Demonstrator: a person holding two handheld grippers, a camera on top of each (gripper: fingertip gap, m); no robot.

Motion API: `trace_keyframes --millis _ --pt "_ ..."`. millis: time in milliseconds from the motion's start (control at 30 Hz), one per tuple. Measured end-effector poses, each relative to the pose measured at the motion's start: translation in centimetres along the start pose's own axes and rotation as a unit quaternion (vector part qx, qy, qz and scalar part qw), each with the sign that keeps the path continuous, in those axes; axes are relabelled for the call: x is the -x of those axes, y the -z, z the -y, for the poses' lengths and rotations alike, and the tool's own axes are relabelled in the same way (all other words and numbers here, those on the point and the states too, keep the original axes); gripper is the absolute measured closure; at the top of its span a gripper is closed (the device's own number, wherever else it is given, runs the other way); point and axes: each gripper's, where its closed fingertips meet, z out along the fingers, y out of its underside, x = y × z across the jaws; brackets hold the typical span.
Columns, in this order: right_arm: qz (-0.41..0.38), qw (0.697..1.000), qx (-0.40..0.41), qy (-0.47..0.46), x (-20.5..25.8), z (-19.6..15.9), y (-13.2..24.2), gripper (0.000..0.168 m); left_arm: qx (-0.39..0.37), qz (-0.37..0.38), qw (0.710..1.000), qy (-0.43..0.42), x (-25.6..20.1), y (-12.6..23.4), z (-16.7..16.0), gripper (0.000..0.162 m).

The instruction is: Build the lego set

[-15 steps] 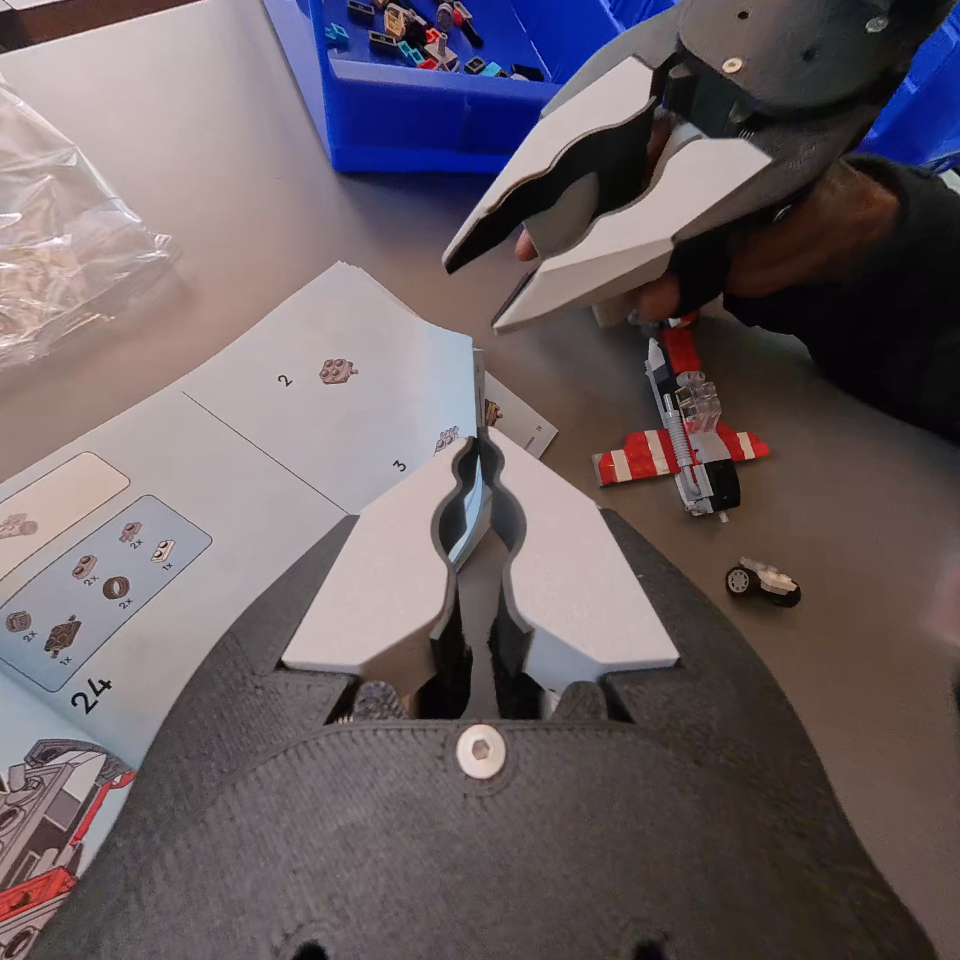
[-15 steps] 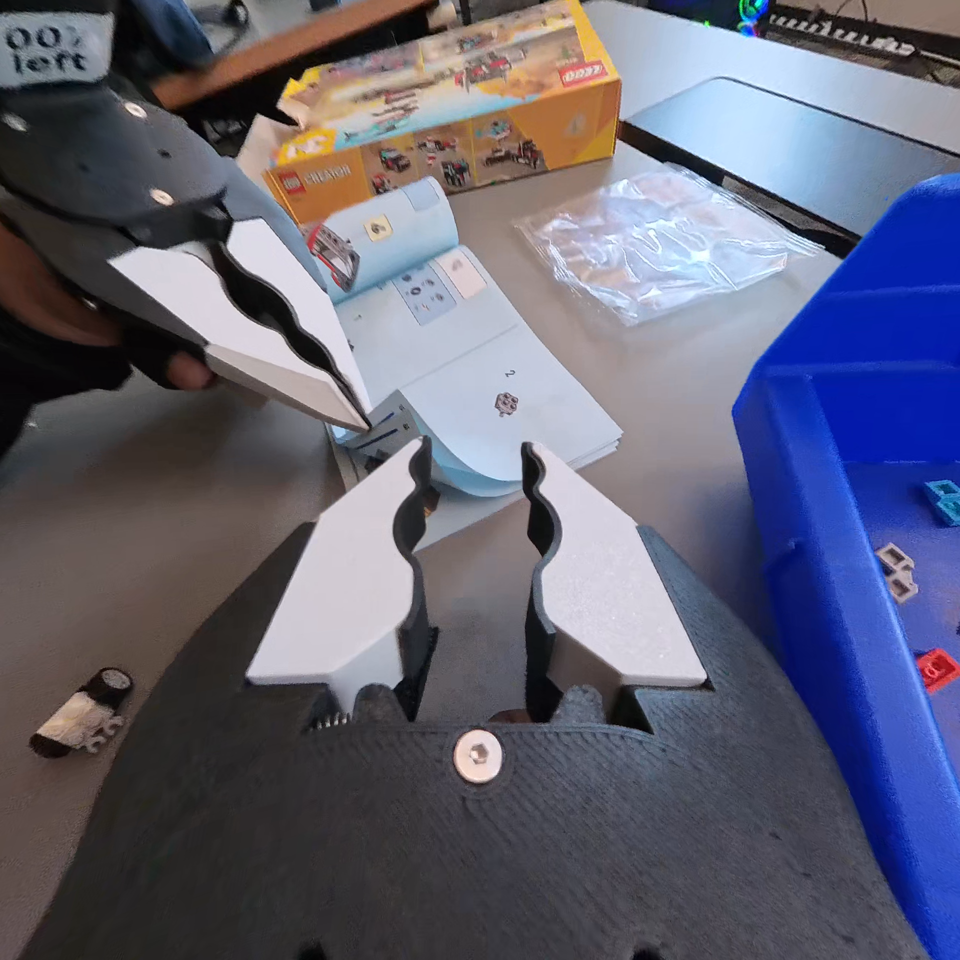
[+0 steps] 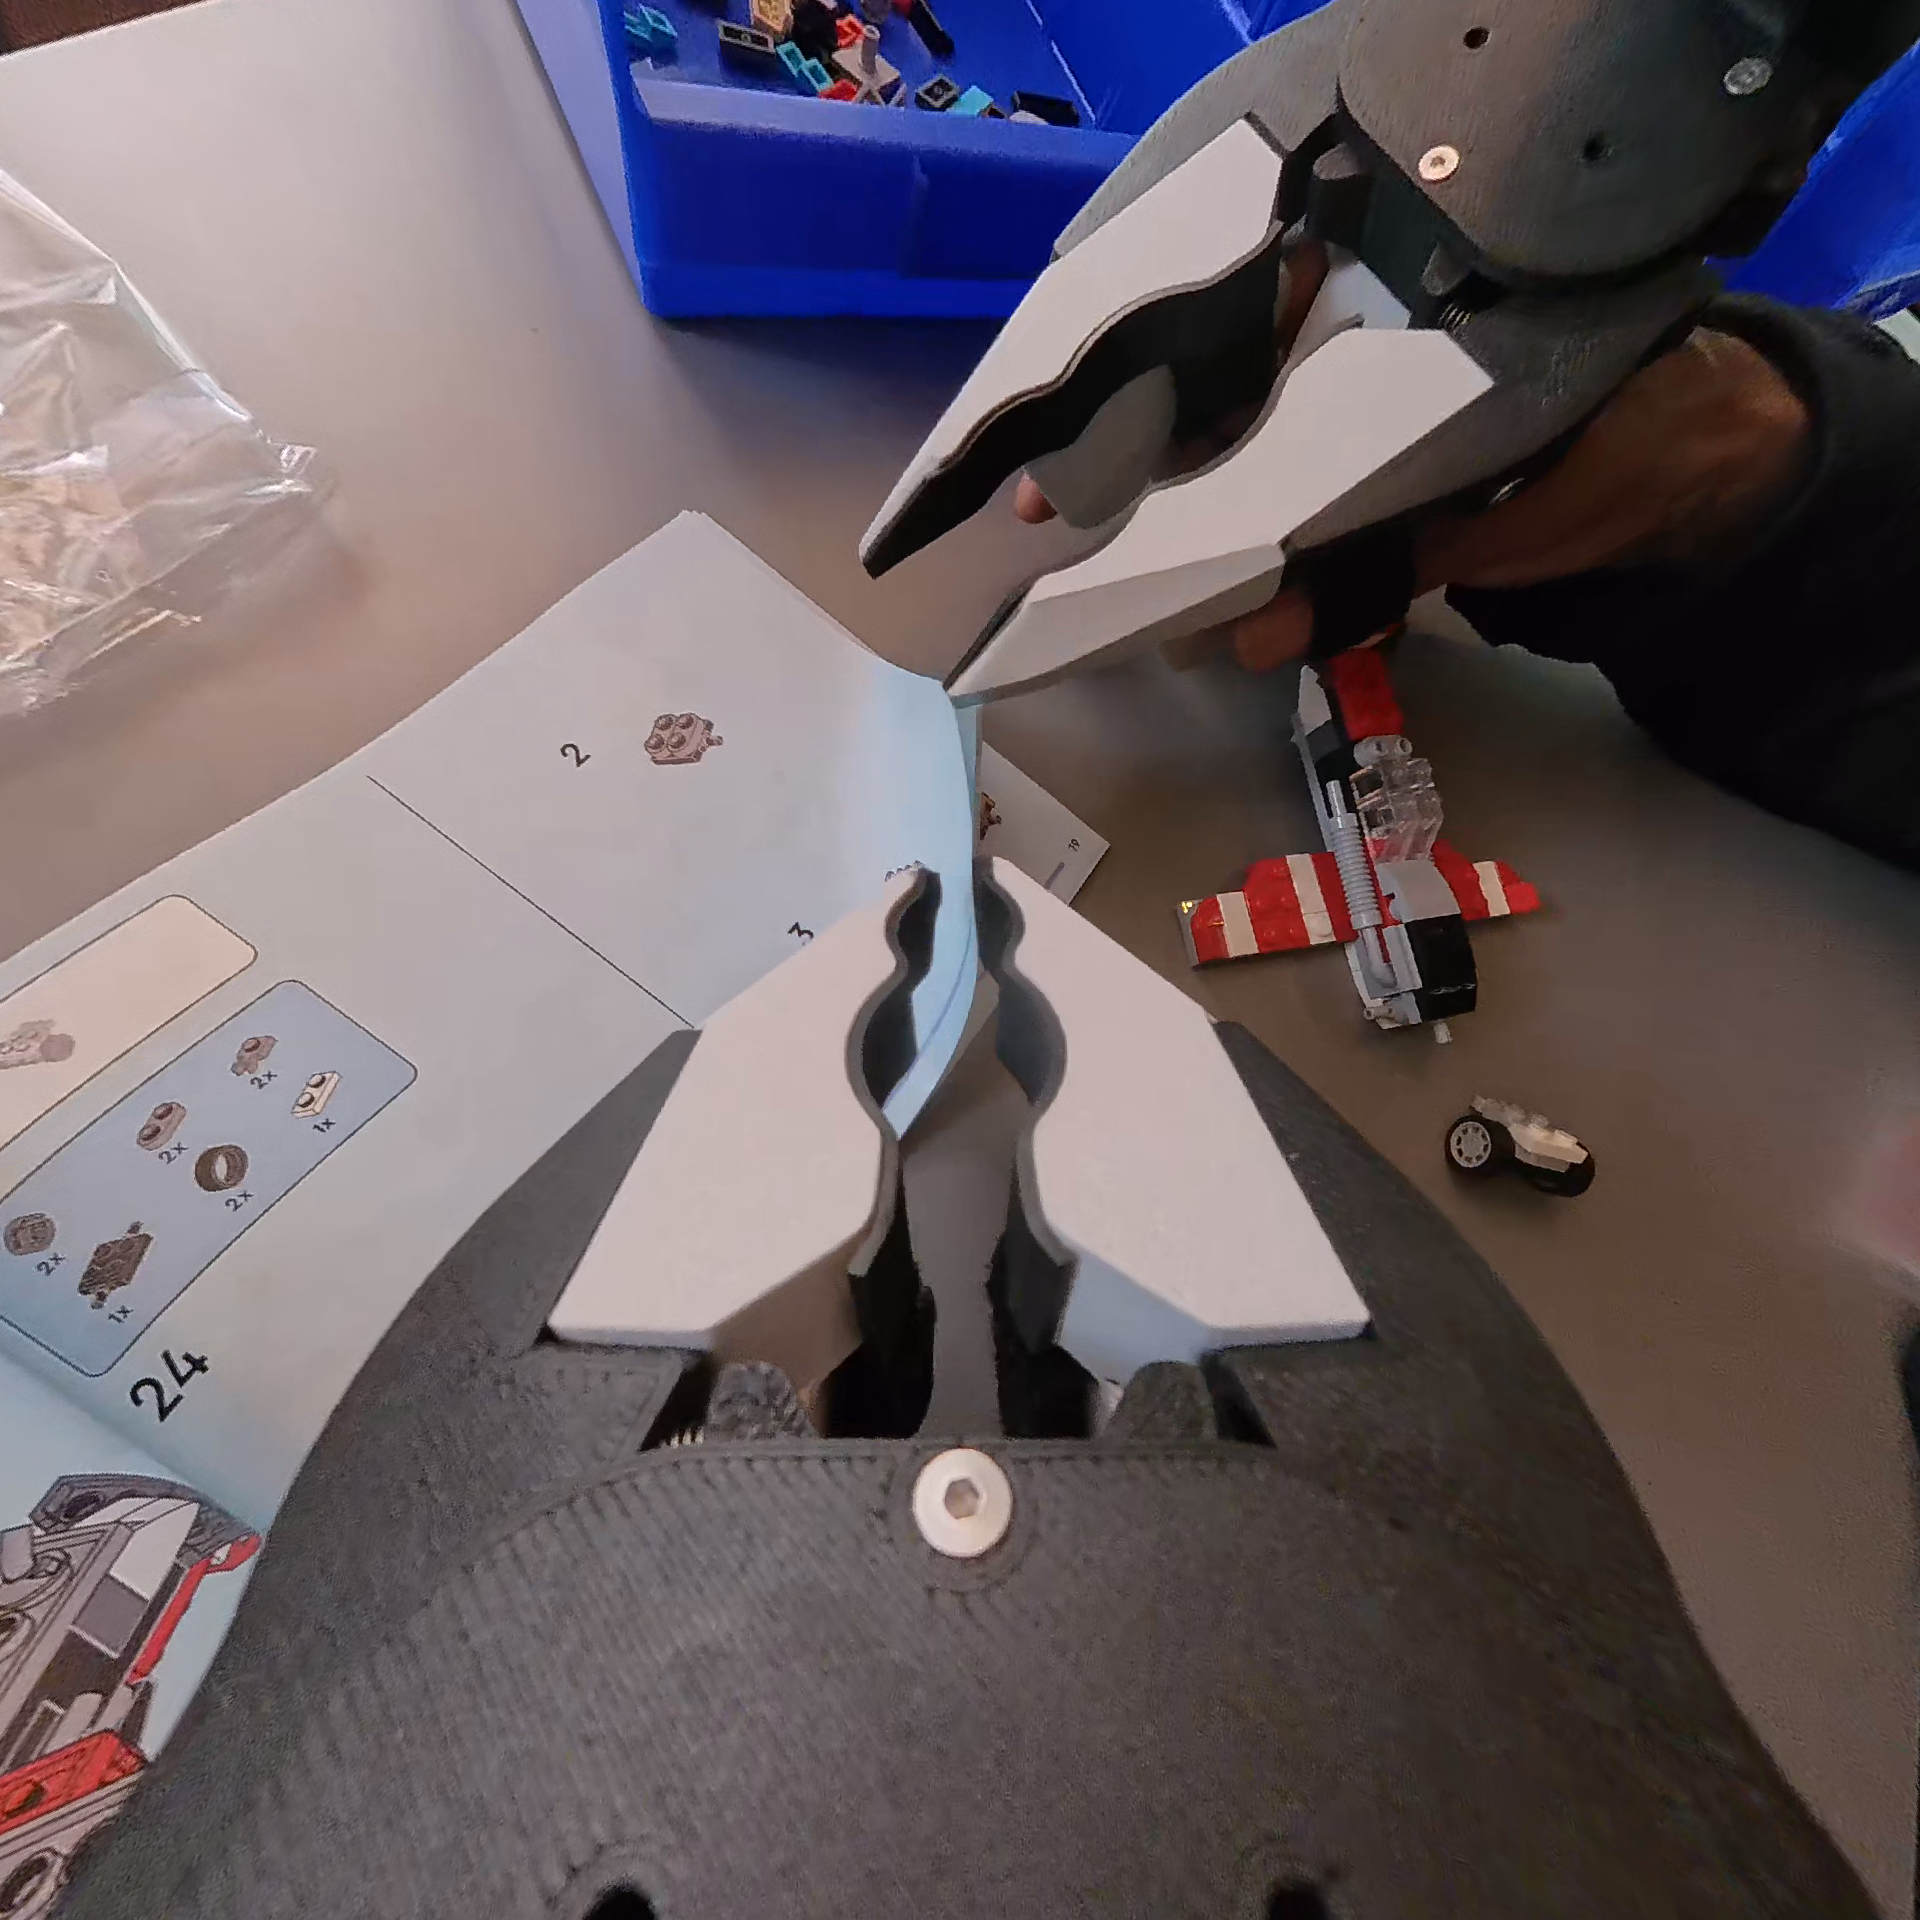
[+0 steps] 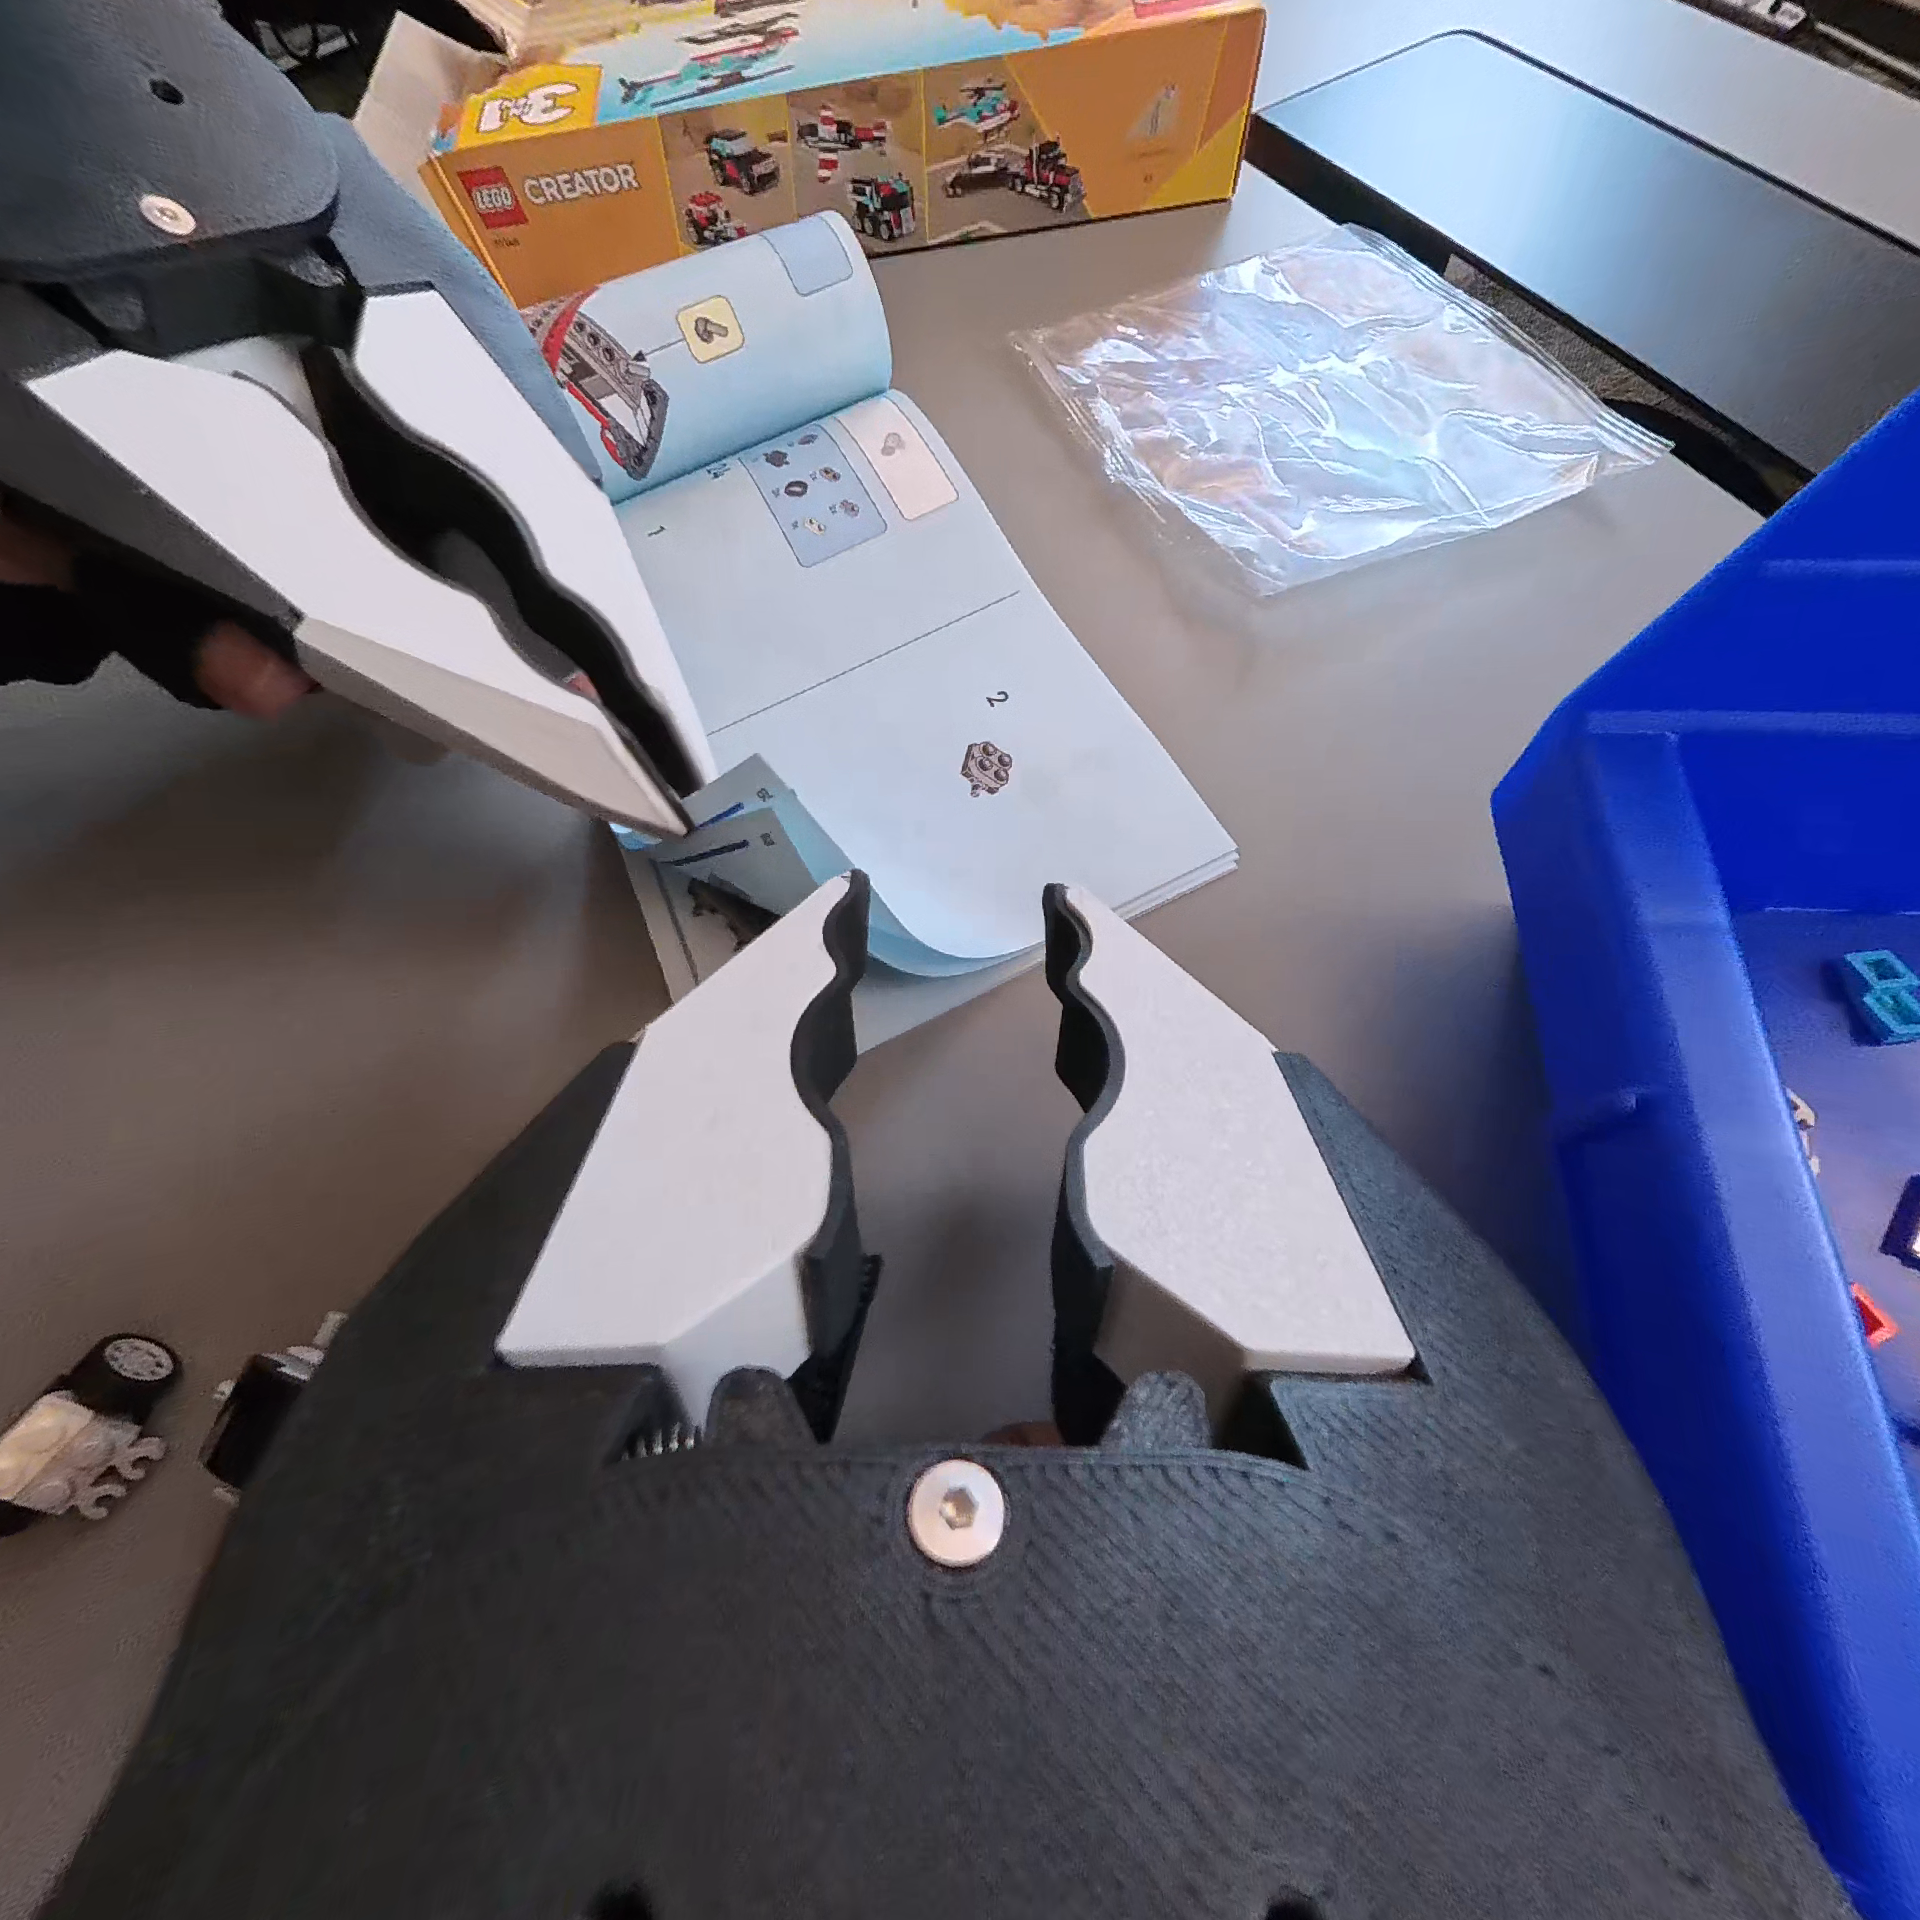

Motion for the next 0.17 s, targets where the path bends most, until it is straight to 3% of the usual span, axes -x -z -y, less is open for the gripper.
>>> trace_keyframes --millis 167 --pt "0.001 1.0 0.003 0.001 0.06 -0.11 -0.05 0.134 0.007 -0.004 1.0 0.002 -0.06 0.05 -0.27 0.144"
